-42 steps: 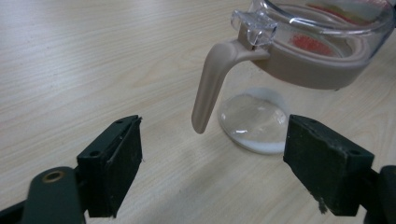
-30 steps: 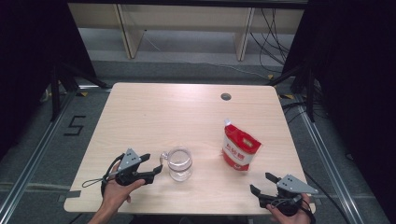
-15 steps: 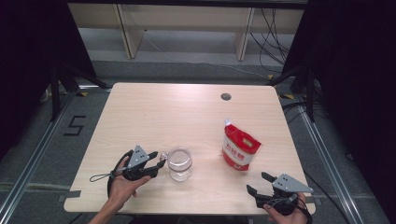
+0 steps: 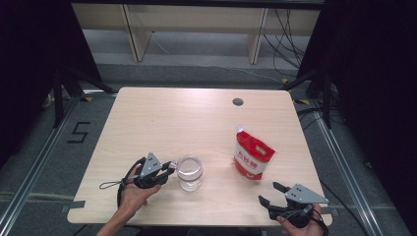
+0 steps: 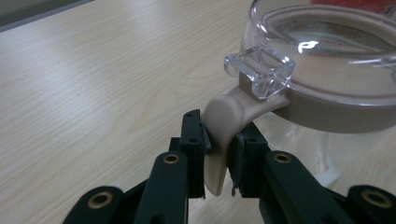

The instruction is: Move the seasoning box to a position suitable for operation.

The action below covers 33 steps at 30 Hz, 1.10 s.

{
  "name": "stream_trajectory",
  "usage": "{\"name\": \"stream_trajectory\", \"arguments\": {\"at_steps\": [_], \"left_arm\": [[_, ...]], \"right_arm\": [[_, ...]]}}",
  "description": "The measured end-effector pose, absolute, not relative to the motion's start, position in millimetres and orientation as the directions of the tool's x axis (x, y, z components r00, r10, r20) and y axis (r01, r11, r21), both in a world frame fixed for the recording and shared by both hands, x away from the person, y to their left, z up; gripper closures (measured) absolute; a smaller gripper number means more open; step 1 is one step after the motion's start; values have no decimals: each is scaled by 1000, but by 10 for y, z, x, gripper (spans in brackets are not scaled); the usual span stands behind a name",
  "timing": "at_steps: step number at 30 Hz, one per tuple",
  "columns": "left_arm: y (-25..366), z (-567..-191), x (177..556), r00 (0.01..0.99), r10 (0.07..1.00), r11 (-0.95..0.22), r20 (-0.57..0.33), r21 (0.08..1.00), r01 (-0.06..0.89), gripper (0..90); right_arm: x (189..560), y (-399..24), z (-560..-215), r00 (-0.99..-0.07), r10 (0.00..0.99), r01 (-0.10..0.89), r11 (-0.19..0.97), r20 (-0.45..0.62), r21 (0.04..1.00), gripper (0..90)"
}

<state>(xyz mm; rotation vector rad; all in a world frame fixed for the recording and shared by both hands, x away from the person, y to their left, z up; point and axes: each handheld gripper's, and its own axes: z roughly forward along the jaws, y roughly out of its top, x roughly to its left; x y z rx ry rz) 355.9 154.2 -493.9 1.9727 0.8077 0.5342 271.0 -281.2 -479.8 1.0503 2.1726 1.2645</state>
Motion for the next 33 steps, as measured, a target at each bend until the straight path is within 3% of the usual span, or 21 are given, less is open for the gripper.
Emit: {"name": "stream_trajectory", "arguments": {"at_steps": [9,15,26,33], "left_arm": [[1459,-4908,3393,721,692,-393,36,857,334,757],[1424,-4917,3379,731,681,-386,25,861,330,757],[1349,-4917,3337,758,652,-398,26,863,313,753],[1324,-4931,3326,766,642,-366,-24,869,333,733]], "right_arm": [[2680,-2776,-4792,-628,777,433,299,47,850,300],[2711,-2788,-4790,-654,756,375,340,-14,862,300],[2699,-2721,-4785,-685,729,377,350,4,858,300],[2704,-2728,-4795,-686,727,359,351,-10,865,299]]}}
